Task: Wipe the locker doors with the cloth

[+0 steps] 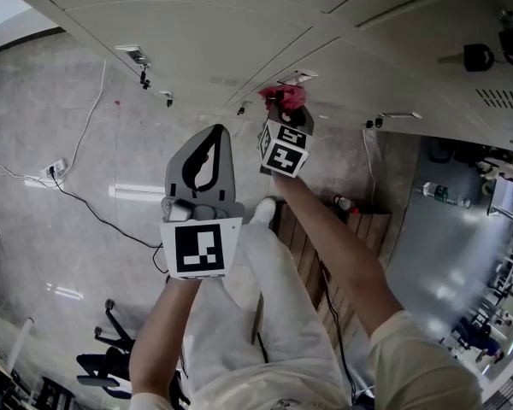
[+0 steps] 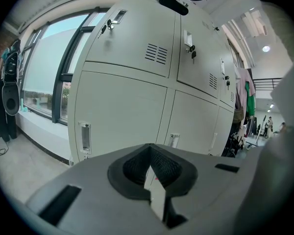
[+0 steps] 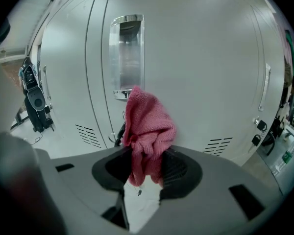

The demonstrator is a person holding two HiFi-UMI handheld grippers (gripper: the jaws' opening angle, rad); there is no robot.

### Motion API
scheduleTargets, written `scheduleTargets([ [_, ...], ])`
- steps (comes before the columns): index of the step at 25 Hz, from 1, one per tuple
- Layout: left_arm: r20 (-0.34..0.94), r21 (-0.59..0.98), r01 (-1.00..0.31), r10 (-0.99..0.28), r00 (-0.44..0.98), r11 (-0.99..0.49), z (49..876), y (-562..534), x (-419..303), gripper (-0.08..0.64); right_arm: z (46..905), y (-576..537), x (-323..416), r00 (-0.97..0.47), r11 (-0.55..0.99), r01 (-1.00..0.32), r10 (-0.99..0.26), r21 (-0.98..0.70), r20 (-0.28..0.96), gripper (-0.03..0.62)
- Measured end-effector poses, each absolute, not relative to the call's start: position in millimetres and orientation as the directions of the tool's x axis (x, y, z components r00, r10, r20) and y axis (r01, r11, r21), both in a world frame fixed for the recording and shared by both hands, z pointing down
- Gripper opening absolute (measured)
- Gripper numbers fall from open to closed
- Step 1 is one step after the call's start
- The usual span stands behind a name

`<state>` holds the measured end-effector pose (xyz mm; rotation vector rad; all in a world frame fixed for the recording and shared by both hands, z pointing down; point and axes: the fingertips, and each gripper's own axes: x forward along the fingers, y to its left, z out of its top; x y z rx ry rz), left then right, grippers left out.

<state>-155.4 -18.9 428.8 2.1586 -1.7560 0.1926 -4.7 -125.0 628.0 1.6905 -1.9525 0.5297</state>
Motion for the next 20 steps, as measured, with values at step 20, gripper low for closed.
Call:
scheduleTargets([
  [20,0.33,0.178,-0.963,-0.91,0.253,-0.203,436,-27,-134,0.003,643,-124,-8,-0.162,0.239,-0.97,-0.761,0.04,0.628,0.147],
])
